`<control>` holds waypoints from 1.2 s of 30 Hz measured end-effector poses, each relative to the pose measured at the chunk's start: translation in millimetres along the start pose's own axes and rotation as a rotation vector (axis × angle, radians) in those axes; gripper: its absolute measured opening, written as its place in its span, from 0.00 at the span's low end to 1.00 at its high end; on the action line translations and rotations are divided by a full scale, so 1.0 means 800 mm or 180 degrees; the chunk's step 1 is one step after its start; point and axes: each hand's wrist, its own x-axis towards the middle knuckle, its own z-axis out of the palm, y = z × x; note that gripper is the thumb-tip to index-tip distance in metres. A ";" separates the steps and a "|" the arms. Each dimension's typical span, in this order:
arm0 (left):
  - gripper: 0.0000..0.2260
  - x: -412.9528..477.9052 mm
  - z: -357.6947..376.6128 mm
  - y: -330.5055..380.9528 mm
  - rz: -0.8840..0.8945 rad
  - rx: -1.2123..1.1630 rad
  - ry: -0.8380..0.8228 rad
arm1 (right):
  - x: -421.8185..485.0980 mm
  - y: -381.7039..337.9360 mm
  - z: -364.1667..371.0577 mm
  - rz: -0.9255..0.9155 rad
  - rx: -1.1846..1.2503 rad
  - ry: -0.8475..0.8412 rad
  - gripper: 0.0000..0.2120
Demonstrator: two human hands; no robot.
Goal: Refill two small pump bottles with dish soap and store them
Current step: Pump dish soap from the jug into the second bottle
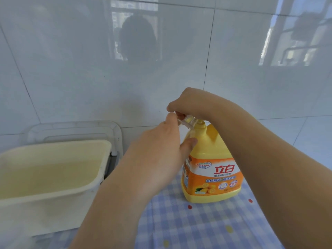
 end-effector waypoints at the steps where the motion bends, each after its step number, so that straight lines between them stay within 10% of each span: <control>1: 0.18 0.000 0.000 0.000 0.0004 0.0018 0.0003 | 0.000 0.000 0.000 0.0005 -0.0004 -0.0004 0.15; 36: 0.17 0.001 0.000 0.001 0.0116 -0.0166 0.0260 | 0.001 -0.013 -0.011 0.0055 -0.0442 -0.0512 0.15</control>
